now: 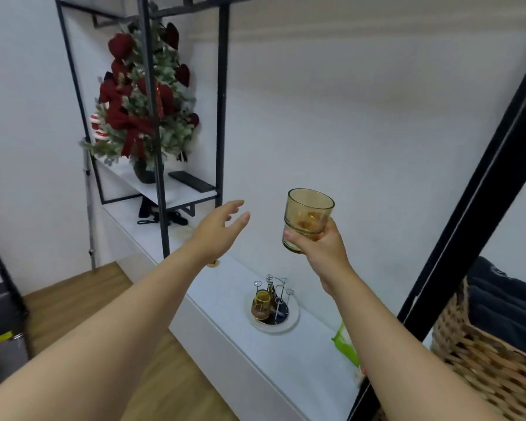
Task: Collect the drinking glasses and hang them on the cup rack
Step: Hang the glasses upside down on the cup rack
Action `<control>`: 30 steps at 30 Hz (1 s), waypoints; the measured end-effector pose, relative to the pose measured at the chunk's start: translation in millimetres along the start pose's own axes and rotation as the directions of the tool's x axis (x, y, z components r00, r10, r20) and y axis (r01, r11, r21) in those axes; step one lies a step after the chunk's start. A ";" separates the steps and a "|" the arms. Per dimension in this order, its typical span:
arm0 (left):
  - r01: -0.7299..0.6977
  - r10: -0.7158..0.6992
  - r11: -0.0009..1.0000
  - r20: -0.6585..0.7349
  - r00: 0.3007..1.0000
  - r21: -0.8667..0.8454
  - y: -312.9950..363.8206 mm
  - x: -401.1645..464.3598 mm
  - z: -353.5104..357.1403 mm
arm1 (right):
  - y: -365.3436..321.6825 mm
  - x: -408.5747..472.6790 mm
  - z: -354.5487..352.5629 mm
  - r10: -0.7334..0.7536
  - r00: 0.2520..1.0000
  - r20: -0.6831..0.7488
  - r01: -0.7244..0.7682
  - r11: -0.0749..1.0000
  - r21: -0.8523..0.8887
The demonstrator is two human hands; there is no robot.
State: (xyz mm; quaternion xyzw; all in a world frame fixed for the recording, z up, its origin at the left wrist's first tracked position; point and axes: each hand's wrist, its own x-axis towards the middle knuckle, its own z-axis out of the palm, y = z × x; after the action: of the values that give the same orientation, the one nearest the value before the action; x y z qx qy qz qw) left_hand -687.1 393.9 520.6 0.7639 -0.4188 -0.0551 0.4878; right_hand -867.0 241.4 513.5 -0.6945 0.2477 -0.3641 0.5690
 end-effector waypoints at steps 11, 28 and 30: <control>-0.034 0.039 0.998 0.080 0.996 -0.056 -70.8 81.6 19.5 | 48.6 63.3 46.3 0.039 0.997 -0.072 -0.044 0.996 -0.074; -0.119 0.185 0.980 0.511 0.840 -0.159 -224.9 215.1 107.6 | 176.6 124.3 115.2 0.213 0.815 -0.539 -0.309 0.946 -0.094; -0.094 0.174 0.979 0.498 0.850 -0.182 -235.1 214.6 124.3 | 186.5 123.6 114.1 0.225 0.808 -0.545 -0.325 0.941 -0.094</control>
State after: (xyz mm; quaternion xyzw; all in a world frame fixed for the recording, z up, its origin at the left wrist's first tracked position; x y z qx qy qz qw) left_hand -472.6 198.8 339.7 0.6514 -0.5802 -0.2531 0.4183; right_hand -688.4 174.4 350.2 -0.5739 0.5244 -0.4293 0.4597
